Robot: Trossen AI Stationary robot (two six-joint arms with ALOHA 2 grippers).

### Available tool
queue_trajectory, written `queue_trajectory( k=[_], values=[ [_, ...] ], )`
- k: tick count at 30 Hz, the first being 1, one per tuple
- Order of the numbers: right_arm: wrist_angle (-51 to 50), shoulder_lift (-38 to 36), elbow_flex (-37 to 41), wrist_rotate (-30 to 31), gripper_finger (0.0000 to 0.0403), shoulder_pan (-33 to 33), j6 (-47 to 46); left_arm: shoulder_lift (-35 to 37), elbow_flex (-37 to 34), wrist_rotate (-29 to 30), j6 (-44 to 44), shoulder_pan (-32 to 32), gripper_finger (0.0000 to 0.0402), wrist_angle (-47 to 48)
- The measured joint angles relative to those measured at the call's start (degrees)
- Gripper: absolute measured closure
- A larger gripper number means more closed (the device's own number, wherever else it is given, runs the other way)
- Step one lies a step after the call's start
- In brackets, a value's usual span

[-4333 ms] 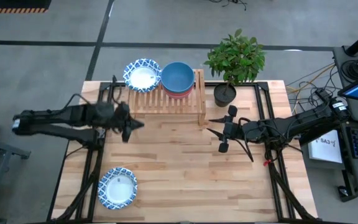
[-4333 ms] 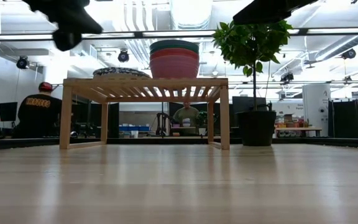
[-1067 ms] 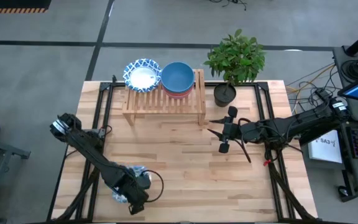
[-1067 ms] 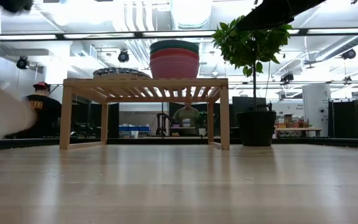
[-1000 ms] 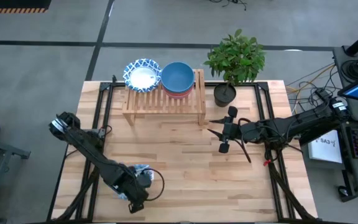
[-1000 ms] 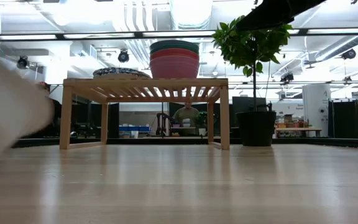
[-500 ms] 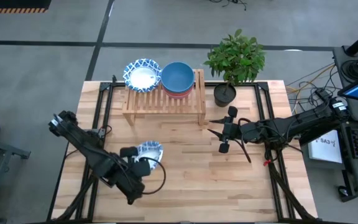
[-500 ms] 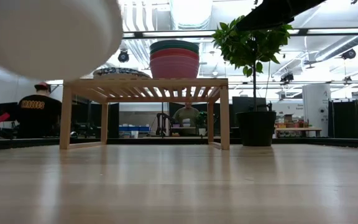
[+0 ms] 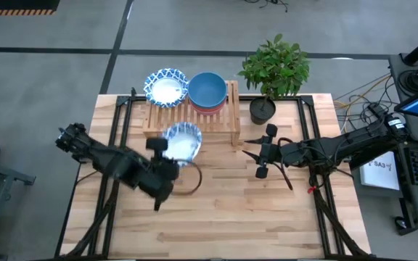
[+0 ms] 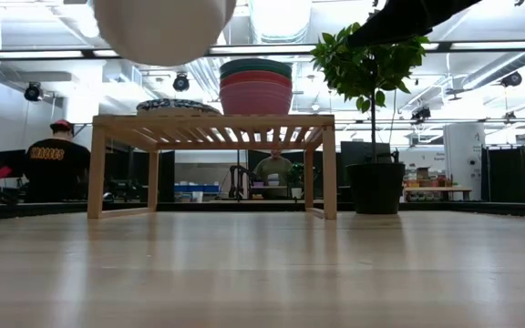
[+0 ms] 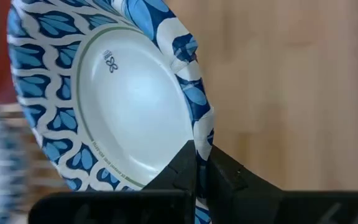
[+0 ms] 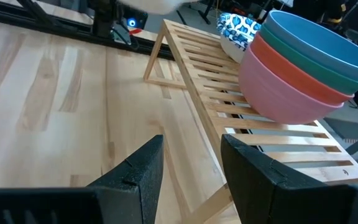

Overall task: Place and stack bowls onto a shelf
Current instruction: Stack the white bowl on the top of the other white bowl on the shelf

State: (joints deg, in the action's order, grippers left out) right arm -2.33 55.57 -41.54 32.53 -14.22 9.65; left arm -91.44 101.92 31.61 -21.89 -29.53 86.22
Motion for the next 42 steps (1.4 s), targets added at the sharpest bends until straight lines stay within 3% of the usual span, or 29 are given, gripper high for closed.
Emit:
queue_trajectory(
  k=[6, 12, 21, 25, 32, 42],
  values=[
    [-0.3, 0.0, 0.0, 0.0, 0.0252, 0.0, -0.1, 2.8, -0.2, 3.6, 12.2, 8.0, 0.0401, 3.8],
    [-0.3, 0.0, 0.0, 0.0, 0.0252, 0.0, -0.7, 8.2, -0.4, 3.7, 17.5, 14.5, 0.0401, 3.8],
    [-0.3, 0.0, 0.0, 0.0, 0.0252, 0.0, 0.0, 13.2, -0.4, 6.5, 29.2, 32.1, 0.0401, 3.4],
    [-0.3, 0.0, 0.0, 0.0, 0.0252, 0.0, 0.0, 12.6, -0.4, 6.0, 37.9, 42.1, 0.0401, -0.1],
    [-0.4, 0.0, 0.0, 0.1, 0.0252, 0.0, 0.4, 8.3, -0.5, -1.7, 46.7, 55.0, 0.0401, -3.7],
    [-0.4, 0.0, 0.0, 0.5, 0.0252, 0.0, 0.9, 2.7, -0.5, -5.4, 48.9, 58.6, 0.0401, -6.1]
  ],
)
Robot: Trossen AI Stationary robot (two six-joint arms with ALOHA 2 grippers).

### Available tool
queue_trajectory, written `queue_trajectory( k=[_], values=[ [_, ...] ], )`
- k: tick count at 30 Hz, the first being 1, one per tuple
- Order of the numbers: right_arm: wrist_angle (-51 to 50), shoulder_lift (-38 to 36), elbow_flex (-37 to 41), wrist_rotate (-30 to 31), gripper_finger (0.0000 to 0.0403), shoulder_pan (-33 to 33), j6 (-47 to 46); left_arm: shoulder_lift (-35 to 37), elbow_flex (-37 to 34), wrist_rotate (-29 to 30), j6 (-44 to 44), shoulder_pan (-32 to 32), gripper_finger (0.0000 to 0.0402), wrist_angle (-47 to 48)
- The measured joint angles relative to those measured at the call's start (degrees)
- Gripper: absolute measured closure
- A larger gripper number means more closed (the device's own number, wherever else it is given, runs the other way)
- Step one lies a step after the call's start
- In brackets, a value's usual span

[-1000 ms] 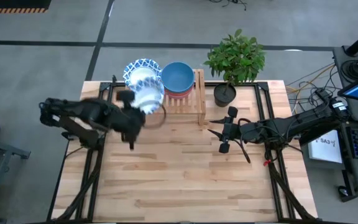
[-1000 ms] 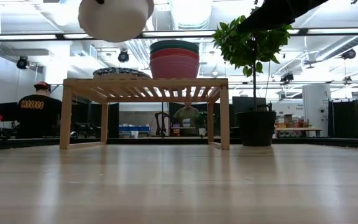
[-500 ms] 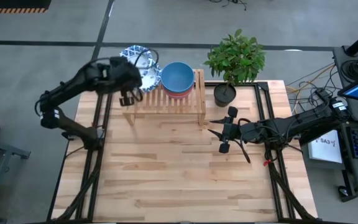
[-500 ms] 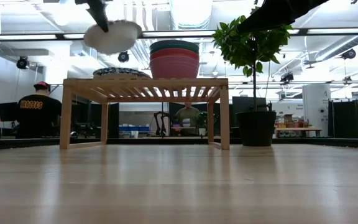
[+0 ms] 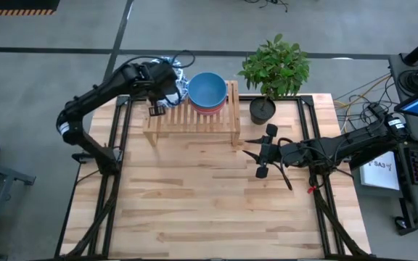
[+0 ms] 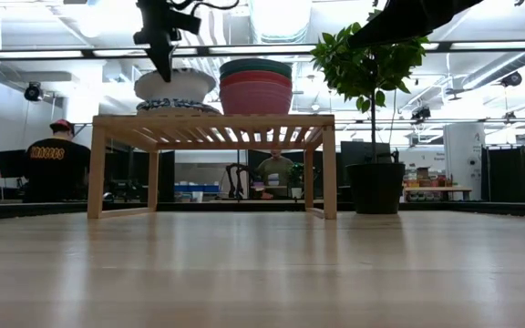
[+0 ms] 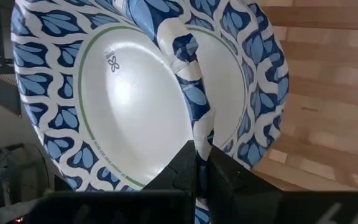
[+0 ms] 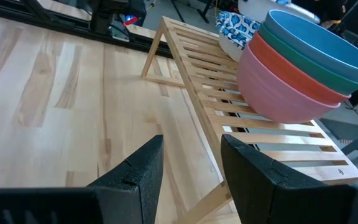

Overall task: Place and stack bowls onto a shelf
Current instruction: Stack the white bowl on the top of the other white bowl on the shelf

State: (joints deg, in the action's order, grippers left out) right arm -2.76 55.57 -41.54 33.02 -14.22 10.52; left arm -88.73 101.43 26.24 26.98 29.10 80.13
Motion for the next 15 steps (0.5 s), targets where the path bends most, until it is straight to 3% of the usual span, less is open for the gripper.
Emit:
queue_trajectory(
  k=[6, 15],
  values=[
    [0.0, 0.0, 0.0, 0.0, 0.0252, 0.0, 0.0, -0.9, 0.0, -1.9, -0.4, 0.0, 0.0388, 0.0],
    [0.0, 0.0, 0.0, 0.0, 0.0252, 0.0, 0.0, -0.5, 0.0, -3.3, -1.7, 0.0, 0.0311, 0.0]
  ],
)
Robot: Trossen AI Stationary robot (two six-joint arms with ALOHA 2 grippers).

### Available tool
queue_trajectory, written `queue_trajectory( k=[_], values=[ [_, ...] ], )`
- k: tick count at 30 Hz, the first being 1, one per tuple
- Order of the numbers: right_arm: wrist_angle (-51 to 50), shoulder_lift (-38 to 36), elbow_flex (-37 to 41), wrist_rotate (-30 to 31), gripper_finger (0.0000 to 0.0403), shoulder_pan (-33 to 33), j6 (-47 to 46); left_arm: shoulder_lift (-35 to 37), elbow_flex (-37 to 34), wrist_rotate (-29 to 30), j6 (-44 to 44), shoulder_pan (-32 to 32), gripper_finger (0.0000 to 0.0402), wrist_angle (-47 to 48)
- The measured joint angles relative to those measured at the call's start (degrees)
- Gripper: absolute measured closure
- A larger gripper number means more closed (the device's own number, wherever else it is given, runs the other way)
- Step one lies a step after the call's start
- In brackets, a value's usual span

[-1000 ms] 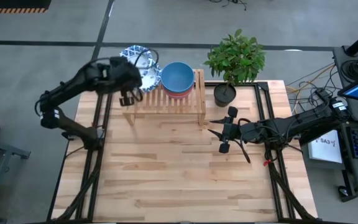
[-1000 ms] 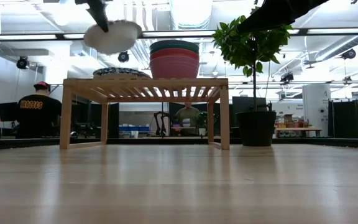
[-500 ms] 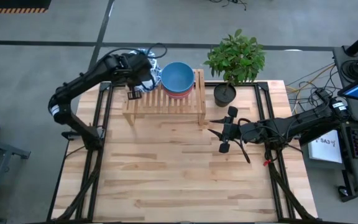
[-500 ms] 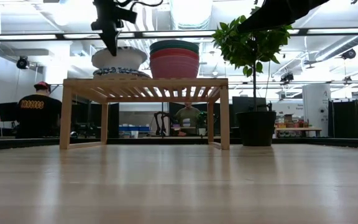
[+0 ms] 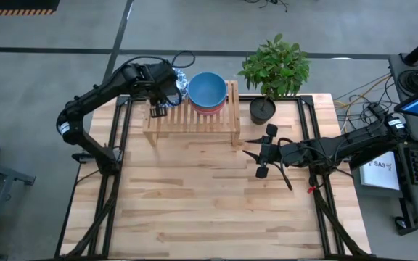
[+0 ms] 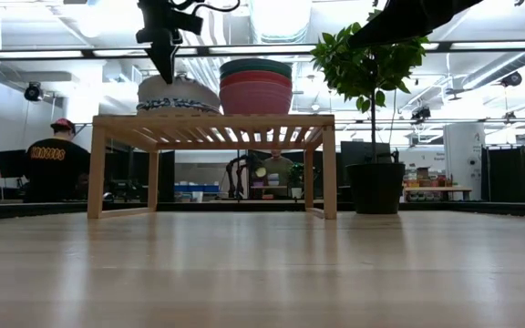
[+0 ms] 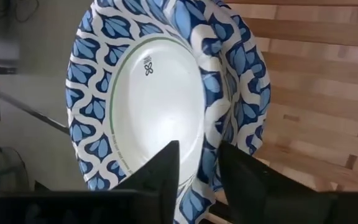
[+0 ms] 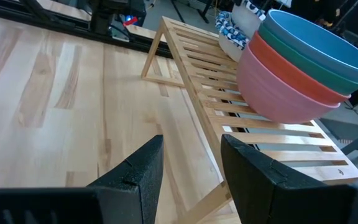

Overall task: Place and stack bowls onto a shelf
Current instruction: Stack the white bowl on the top of the other white bowl on the shelf, then return to Home Position

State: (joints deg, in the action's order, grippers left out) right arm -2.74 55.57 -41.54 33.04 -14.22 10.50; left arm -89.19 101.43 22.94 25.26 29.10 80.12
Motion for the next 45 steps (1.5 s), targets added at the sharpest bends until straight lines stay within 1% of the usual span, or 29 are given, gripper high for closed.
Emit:
queue_trajectory(
  k=[2, 6, 8, 13, 15, 18, 20, 22, 26, 29, 33, 37, 40, 45],
  values=[
    [0.0, 0.0, 0.0, 0.0, 0.0252, 0.0, -0.2, 0.0, 0.0, -0.6, -0.7, 0.0, 0.0296, 0.0],
    [0.0, 0.0, 0.0, 0.0, 0.0252, 0.0, -0.4, 0.6, 0.0, -7.3, -1.0, 0.0, 0.0275, 0.1],
    [0.0, 0.0, 0.0, 0.0, 0.0252, 0.0, -0.4, 1.2, 0.0, -9.4, -0.9, 0.0, 0.0269, 0.1],
    [0.0, 0.0, 0.0, 0.0, 0.0252, 0.0, -0.9, 3.6, 0.0, -10.8, -3.3, 0.0, 0.0262, 0.2],
    [0.0, 0.0, 0.0, -0.4, 0.0252, 0.0, -0.6, 5.4, -0.2, -15.3, -4.9, 0.1, 0.0263, -0.1],
    [0.2, -0.1, 0.0, -3.9, 0.0252, 0.4, 0.6, 10.0, -2.8, -25.8, -5.6, 0.0, 0.0271, -2.7],
    [1.0, -0.3, 0.0, -7.5, 0.0252, 1.4, 1.2, 14.1, -6.7, -30.6, -6.3, -0.4, 0.0277, -7.7],
    [2.2, -0.4, 0.0, -10.4, 0.0253, 3.1, 1.5, 18.6, -12.0, -32.7, -8.0, -1.0, 0.0284, -13.2],
    [3.6, -0.4, 0.0, -15.7, 0.0253, 7.7, 1.6, 27.5, -24.7, -32.8, -12.2, -2.9, 0.0296, -25.5],
    [4.5, -0.4, 0.0, -20.6, 0.0254, 12.4, 1.5, 33.6, -34.5, -32.9, -12.7, -4.8, 0.0301, -34.1],
    [4.7, -0.4, 0.0, -26.5, 0.0258, 18.4, 0.9, 40.0, -45.4, -32.9, -13.1, -6.2, 0.0302, -43.1],
    [4.6, -0.4, 0.0, -32.4, 0.0264, 23.3, 0.0, 45.3, -54.2, -33.0, -15.4, -7.0, 0.0302, -49.4],
    [4.6, -0.4, 0.0, -34.4, 0.0266, 25.9, -0.5, 49.3, -60.1, -33.0, -16.0, -7.1, 0.0302, -51.9],
    [4.6, -0.4, 0.3, -34.6, 0.0266, 29.5, -0.5, 56.0, -68.8, -33.0, -16.0, -7.1, 0.0302, -59.0]
  ],
)
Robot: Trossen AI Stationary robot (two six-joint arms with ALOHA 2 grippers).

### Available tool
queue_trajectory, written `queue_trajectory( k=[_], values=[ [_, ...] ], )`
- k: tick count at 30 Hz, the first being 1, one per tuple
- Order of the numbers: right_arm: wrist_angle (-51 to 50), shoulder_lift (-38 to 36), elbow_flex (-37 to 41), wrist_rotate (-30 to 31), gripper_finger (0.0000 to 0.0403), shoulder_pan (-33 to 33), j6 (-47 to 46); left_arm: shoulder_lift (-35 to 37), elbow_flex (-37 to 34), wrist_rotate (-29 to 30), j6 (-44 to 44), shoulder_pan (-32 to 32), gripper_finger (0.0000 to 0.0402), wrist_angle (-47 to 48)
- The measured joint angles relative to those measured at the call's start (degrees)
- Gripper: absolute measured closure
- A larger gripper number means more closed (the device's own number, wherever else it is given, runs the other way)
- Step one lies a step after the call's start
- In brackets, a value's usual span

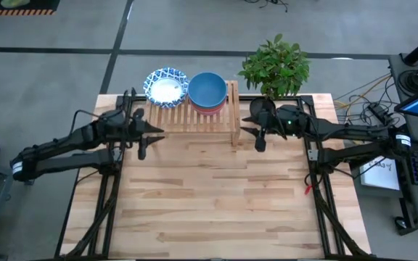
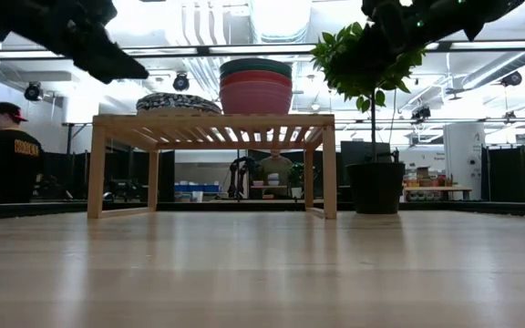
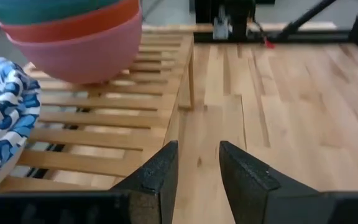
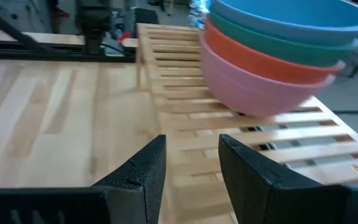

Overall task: Place and stack bowls onto a shelf
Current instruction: Return to Home Position

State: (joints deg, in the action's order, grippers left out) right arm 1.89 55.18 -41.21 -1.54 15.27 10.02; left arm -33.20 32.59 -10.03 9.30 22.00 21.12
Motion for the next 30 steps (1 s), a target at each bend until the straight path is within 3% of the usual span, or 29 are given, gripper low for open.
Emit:
queue_trajectory(
  k=[5, 12, 23, 30],
  values=[
    [0.1, 0.0, 1.0, 0.0, 0.0271, 2.6, -1.5, 5.4, -4.8, 0.0, -1.3, 0.0, 0.0302, -6.5],
    [0.1, -0.8, 1.2, -0.5, 0.0281, 3.0, -0.5, 11.0, -7.3, 0.0, -2.6, 0.0, 0.0302, -7.8],
    [0.2, -7.4, 1.3, -1.9, 0.0293, 3.3, 2.7, 17.3, -14.2, -0.1, -2.7, 0.0, 0.0302, -14.6],
    [0.1, -13.2, 5.3, -2.0, 0.0294, 3.6, 3.1, 20.3, -15.8, -0.1, -5.5, 0.0, 0.0302, -15.7]
  ],
)
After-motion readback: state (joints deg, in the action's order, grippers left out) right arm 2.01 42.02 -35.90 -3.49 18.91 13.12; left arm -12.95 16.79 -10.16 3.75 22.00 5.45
